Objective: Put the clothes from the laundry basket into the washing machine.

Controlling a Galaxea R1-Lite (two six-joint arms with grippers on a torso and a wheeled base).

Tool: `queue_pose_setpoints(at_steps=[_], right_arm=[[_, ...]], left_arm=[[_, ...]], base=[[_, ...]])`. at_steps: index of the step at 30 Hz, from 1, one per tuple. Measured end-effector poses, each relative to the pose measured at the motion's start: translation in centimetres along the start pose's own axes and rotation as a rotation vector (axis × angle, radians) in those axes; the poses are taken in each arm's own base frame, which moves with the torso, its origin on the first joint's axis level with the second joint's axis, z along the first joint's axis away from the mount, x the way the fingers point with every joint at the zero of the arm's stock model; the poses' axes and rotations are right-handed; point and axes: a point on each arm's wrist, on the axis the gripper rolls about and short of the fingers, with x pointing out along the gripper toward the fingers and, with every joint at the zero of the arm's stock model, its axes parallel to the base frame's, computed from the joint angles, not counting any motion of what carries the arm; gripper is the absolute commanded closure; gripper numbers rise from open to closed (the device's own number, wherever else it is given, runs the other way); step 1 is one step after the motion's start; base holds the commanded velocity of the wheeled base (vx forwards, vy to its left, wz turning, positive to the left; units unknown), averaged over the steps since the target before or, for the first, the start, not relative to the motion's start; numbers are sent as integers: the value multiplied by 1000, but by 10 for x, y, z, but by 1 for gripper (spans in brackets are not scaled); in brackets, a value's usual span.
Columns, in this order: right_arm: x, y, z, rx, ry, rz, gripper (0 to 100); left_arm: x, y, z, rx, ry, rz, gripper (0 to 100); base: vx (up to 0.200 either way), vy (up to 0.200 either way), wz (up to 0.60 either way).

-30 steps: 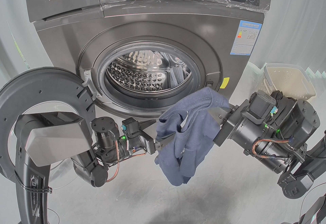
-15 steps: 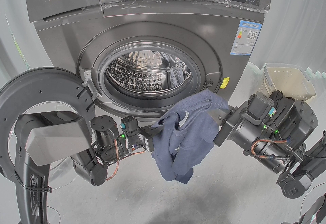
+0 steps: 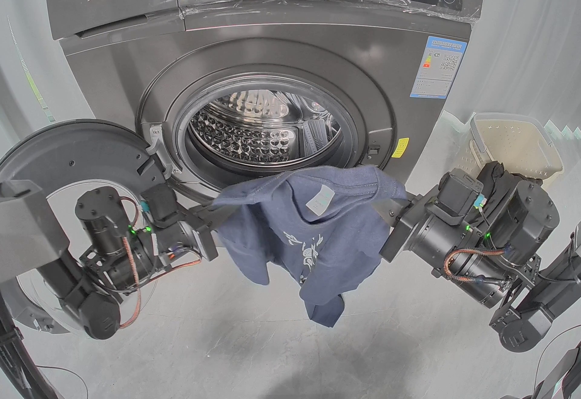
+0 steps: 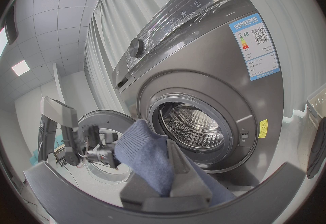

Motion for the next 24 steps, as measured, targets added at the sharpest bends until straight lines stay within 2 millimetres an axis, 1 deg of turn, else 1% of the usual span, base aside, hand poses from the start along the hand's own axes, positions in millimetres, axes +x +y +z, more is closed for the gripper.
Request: queue_pose_setpoints(at_steps=[4, 6, 9, 13, 17, 24], right_arm=[[-3, 0, -4, -3, 18, -1, 100], [-6, -1, -6, -6, 35, -5, 100], [-10, -4, -10, -11, 58, -19, 100], [-13, -10, -13, -16, 74, -41, 100], [-10, -15, -11, -18, 61, -61, 100], [3, -20, 3, -22, -20, -85, 100]], left_arm=[[-21, -8, 22, 16, -51, 11, 100], [-29, -11, 31, 26, -78, 14, 100], [-36, -14, 47, 40, -132, 9, 100], [-42, -18, 62, 52, -186, 3, 100], [-46, -20, 71, 54, -217, 1, 100], [-52, -20, 78, 64, -243, 10, 100]], base=[[0, 0, 0], [0, 0, 0], [0, 0, 0], [0, 0, 0], [0, 0, 0], [0, 0, 0]])
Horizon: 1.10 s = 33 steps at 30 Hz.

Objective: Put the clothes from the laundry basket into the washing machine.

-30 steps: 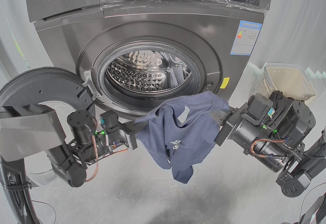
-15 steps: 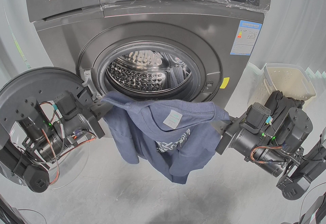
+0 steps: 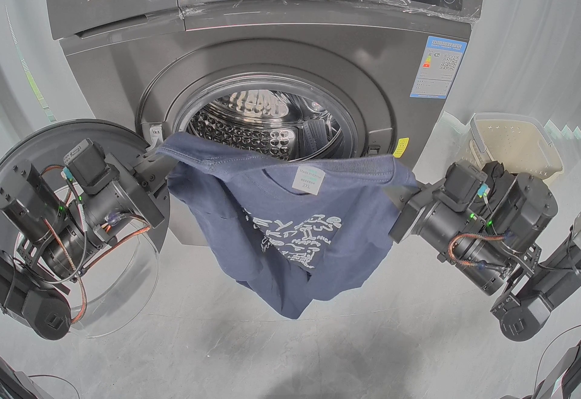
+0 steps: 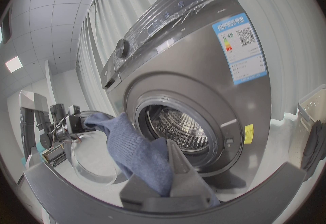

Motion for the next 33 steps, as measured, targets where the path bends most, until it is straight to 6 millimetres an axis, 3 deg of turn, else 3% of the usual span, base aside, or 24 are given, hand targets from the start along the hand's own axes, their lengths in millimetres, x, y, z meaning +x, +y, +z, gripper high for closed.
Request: queue_pose_setpoints(at_steps=[15, 26, 33], right_arm=[[6, 6, 33, 0, -133, 5, 100], [6, 7, 41, 1, -163, 8, 100], [6, 6, 34, 11, -135, 2, 100]], left_arm=[[-3, -5, 14, 16, -46, -19, 100], [-3, -7, 16, 5, -55, -25, 100], [0, -9, 7, -8, -24, -33, 100]], base=[[0, 0, 0], [0, 0, 0], [0, 0, 0]])
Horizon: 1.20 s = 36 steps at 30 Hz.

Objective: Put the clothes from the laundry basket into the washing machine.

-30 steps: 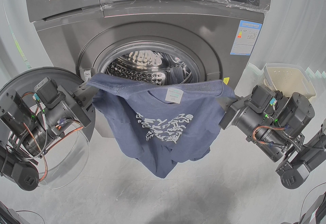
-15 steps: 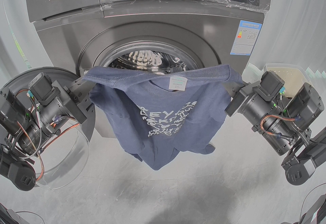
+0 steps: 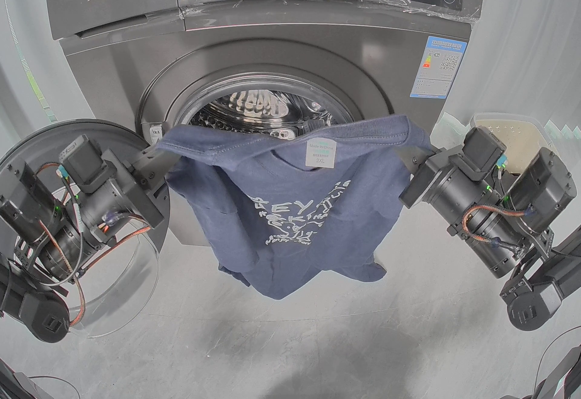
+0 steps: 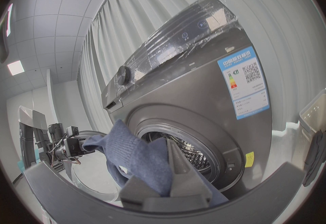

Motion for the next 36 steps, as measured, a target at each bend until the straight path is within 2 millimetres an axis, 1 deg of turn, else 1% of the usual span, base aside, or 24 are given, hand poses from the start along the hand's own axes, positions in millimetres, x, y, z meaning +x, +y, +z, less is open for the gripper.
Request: queue_pose_setpoints(at_steps=[5, 9, 12, 13, 16, 18, 20, 23, 27, 29, 32, 36], right_arm=[[-1, 2, -18, 18, 60, 5, 100], [-2, 9, -45, 35, 151, 25, 100], [-3, 18, -68, 47, 223, 48, 100], [-3, 23, -76, 54, 246, 58, 0], [-5, 36, -96, 70, 304, 87, 0], [-10, 45, -110, 75, 356, 108, 0], [-16, 48, -118, 74, 394, 117, 0], [-31, 51, -131, 68, 476, 129, 0], [-52, 50, -145, 55, 583, 126, 0], [-57, 48, -149, 50, 612, 118, 0], [-53, 43, -154, 46, 610, 99, 0], [-35, 36, -159, 42, 562, 74, 0]], left_arm=[[10, -4, -14, -16, 37, -24, 100], [18, -5, -18, -21, 38, -34, 100], [22, -6, -21, -24, 39, -35, 100], [23, -6, -22, -24, 38, -36, 100], [26, -8, -22, -25, 34, -42, 100], [28, -8, -21, -24, 26, -43, 100], [30, -9, -20, -23, 20, -40, 100], [33, -8, -17, -19, 2, -30, 100], [36, -8, -12, -15, -21, -19, 100], [37, -8, -10, -13, -31, -18, 100], [37, -11, -7, -13, -43, -26, 100], [36, -15, -3, -16, -55, -42, 100]], base=[[0, 0, 0], [0, 0, 0], [0, 0, 0], [0, 0, 0], [0, 0, 0], [0, 0, 0], [0, 0, 0], [0, 0, 0], [0, 0, 0], [0, 0, 0], [0, 0, 0], [0, 0, 0]])
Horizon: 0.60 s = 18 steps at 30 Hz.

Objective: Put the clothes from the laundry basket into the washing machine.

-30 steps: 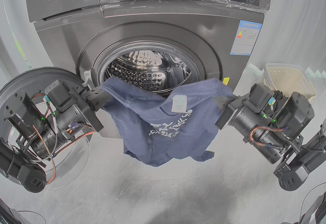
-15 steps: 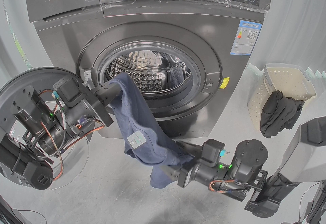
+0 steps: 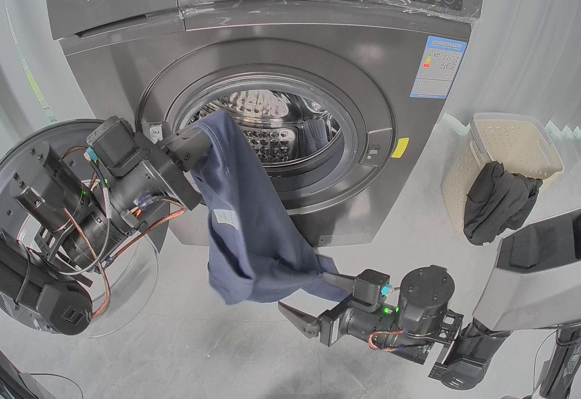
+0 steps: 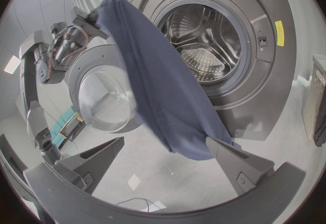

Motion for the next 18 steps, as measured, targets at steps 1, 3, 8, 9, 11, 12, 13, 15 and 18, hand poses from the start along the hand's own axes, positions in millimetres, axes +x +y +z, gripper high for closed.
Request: queue_pose_setpoints(at_steps=[1, 3, 8, 9, 11, 12, 13, 15, 18], right_arm=[[5, -2, 1, 0, -14, -5, 0], [14, -6, 4, 1, -37, -11, 0], [34, -9, 6, -8, -77, -2, 0], [37, -9, 5, -11, -81, 3, 0], [42, -8, 4, -14, -86, 14, 0], [45, -8, 4, -15, -88, 22, 0], [46, -7, 4, -16, -90, 27, 0], [50, -6, 3, -18, -96, 34, 0], [55, -5, 4, -20, -109, 37, 0]], left_arm=[[0, -1, 1, -1, -2, -5, 100], [0, -3, 2, -2, -6, -12, 100], [-1, -8, 3, -6, -8, -28, 100], [-1, -8, 3, -7, -8, -31, 100], [-1, -9, 3, -8, -7, -32, 100], [-2, -9, 3, -8, -8, -33, 100], [-2, -9, 4, -8, -8, -34, 100], [-2, -9, 4, -8, -9, -34, 100], [-2, -10, 4, -9, -8, -35, 100]], base=[[0, 0, 0], [0, 0, 0], [0, 0, 0], [0, 0, 0], [0, 0, 0], [0, 0, 0], [0, 0, 0], [0, 0, 0], [0, 0, 0]])
